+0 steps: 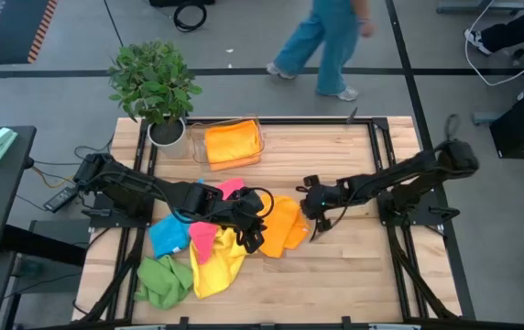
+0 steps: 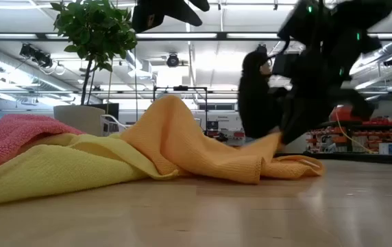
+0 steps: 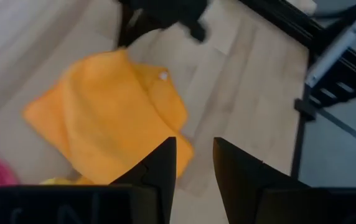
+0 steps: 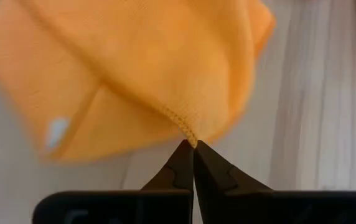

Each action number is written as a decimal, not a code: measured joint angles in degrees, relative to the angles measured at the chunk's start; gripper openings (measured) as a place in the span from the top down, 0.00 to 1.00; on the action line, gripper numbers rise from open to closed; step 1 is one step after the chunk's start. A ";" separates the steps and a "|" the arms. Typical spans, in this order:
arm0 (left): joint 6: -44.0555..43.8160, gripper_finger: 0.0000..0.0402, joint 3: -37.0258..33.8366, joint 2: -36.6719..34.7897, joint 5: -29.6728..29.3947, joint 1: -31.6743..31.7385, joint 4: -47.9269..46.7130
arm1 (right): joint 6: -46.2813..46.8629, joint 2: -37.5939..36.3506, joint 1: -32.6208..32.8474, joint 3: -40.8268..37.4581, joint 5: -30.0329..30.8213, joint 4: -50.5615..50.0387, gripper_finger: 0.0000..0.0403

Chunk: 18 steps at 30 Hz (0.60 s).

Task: Fold microfiber towels
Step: Fold the orange microfiber cloth

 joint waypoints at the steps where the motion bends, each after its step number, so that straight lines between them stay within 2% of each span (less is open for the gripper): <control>1: -0.28 0.72 0.00 0.13 -1.09 0.02 0.42 | 1.93 -1.29 -0.21 2.26 -1.02 -6.10 0.98; 5: 0.36 0.70 0.09 2.74 -5.14 0.06 3.20 | 11.01 -4.25 -2.77 10.31 -3.34 -27.64 0.98; 8: 2.97 0.68 0.02 7.04 -5.19 0.53 8.44 | 16.85 -5.05 -6.29 14.05 -7.38 -36.31 0.99; 12: 5.29 0.66 0.07 13.97 -5.15 0.58 16.82 | 22.31 -4.87 -11.69 15.71 -11.34 -40.86 0.99; 18: 5.36 0.68 -0.06 22.34 -5.12 -0.73 21.64 | 24.75 -4.18 -18.39 14.49 -15.55 -40.97 0.99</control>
